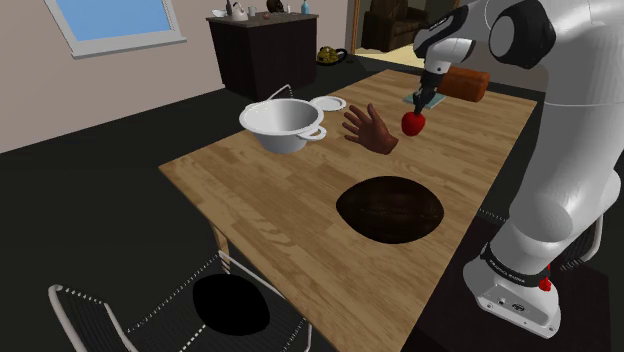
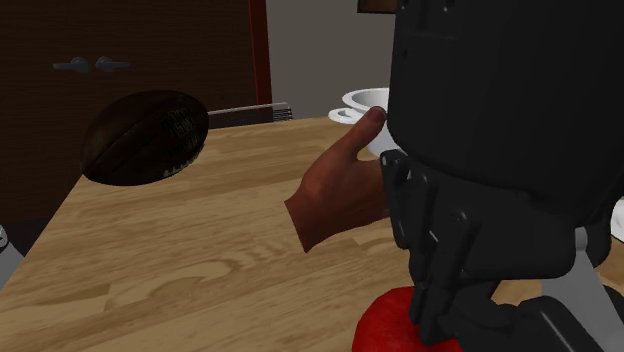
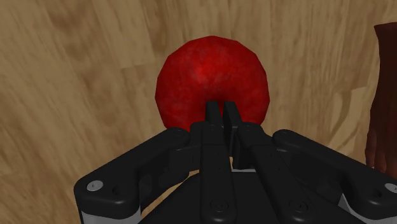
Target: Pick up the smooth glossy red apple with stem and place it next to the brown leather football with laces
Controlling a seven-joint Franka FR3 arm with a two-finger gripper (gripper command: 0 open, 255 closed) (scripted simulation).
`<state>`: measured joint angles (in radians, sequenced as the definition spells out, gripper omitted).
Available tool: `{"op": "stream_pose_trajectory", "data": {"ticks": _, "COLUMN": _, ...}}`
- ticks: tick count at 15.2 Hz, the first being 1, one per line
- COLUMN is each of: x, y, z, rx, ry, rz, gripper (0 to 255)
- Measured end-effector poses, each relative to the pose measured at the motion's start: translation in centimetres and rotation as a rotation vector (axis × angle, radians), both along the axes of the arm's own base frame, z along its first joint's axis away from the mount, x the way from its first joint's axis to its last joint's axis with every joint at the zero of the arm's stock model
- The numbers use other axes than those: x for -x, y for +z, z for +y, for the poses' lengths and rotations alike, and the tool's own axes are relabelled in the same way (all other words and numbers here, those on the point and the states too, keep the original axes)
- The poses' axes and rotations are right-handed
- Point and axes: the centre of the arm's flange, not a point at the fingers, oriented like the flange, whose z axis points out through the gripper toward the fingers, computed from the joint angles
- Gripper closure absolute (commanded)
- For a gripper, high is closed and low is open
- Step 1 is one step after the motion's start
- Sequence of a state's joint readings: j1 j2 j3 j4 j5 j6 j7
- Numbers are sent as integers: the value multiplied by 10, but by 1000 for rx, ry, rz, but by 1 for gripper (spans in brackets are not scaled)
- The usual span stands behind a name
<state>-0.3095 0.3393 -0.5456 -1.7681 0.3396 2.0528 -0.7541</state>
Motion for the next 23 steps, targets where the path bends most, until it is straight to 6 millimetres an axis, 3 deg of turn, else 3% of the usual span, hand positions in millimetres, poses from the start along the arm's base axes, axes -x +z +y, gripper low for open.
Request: {"op": "stream_pose_trajectory", "data": {"ticks": 23, "x": -1, "y": 118, "z": 0, "rx": 0, "ry": 0, "rz": 0, "gripper": 255}}
